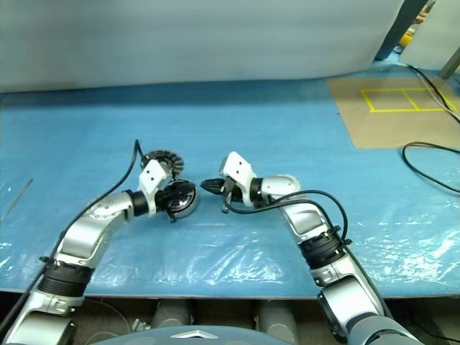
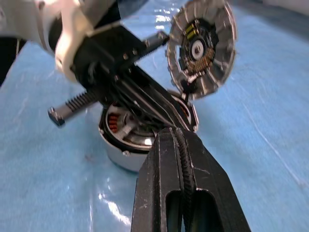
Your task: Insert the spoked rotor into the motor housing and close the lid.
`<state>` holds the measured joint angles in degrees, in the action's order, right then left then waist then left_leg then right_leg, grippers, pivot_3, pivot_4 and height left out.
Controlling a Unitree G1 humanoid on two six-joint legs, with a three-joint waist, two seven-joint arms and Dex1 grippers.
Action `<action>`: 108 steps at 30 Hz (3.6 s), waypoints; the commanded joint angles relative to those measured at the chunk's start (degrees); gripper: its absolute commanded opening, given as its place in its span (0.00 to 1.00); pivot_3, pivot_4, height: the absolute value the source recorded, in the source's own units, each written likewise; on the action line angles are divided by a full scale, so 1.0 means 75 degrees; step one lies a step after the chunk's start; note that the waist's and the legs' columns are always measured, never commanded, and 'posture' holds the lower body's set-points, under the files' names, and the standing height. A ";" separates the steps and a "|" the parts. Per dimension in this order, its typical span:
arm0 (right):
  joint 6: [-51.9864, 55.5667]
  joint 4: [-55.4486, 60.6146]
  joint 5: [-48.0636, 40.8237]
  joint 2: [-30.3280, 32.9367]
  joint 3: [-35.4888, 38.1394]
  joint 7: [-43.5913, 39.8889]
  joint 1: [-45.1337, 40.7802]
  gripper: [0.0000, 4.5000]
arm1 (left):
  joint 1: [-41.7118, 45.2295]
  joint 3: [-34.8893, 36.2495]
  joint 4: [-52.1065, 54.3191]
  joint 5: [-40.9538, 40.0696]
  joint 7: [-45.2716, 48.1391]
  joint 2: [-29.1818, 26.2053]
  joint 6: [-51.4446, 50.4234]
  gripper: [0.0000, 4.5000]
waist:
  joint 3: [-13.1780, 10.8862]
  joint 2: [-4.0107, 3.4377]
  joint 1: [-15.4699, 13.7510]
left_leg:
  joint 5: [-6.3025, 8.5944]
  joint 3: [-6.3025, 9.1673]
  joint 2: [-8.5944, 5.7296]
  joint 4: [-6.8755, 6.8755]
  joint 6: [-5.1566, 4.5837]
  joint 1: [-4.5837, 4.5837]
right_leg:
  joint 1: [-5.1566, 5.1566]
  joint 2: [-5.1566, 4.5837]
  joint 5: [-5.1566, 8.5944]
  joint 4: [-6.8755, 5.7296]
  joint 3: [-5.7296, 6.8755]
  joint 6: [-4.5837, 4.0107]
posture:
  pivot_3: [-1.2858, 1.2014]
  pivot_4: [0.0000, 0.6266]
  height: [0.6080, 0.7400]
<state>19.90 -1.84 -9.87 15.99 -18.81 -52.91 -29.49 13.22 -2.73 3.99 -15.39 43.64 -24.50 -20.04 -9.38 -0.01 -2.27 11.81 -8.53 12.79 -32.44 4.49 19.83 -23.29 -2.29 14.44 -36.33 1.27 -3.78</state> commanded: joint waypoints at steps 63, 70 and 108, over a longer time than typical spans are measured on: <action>0.0862 0.1438 -0.0648 0.0836 -0.0095 -0.1440 -0.0076 0.00 | -0.0045 0.1876 -0.3232 -0.0050 0.0347 -0.0493 0.3891 0.00 | -0.0001 0.0014 -0.0073 | -0.0014 0.0004 -0.0002 0.0021 -0.0025 -0.0010 | 0.0026 0.0000 -0.0046 0.0070 0.0005 0.0068 | 0.52 0.24 1.00; 0.0838 0.1240 -0.0306 0.0511 -0.0276 -0.0797 -0.0462 0.00 | 0.0444 0.1886 -0.4126 -0.0085 0.0454 -0.0347 0.4433 0.00 | 0.0001 0.0016 0.0004 | -0.0014 0.0004 0.0001 0.0027 -0.0022 0.0006 | 0.0019 0.0008 -0.0049 0.0068 0.0002 0.0070 | 0.52 0.24 1.00; 0.1826 0.1491 -0.1097 0.1190 0.0105 -0.1378 -0.0542 0.00 | 0.0732 0.0271 -0.3664 -0.0067 0.4488 -0.0748 0.3590 0.00 | -0.0004 0.0026 -0.0248 | -0.0016 0.0006 0.0000 0.0020 -0.0027 0.0019 | 0.0020 -0.0004 -0.0062 0.0069 0.0010 0.0080 | 0.52 0.24 1.00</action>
<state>33.01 8.21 -16.06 25.02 -20.16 -62.87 -31.85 20.13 1.82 -24.74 -19.26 77.57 -29.21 6.92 -9.41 0.19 -4.13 11.68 -8.49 12.79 -32.30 4.29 19.97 -23.14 -2.32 13.97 -35.81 1.33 -3.18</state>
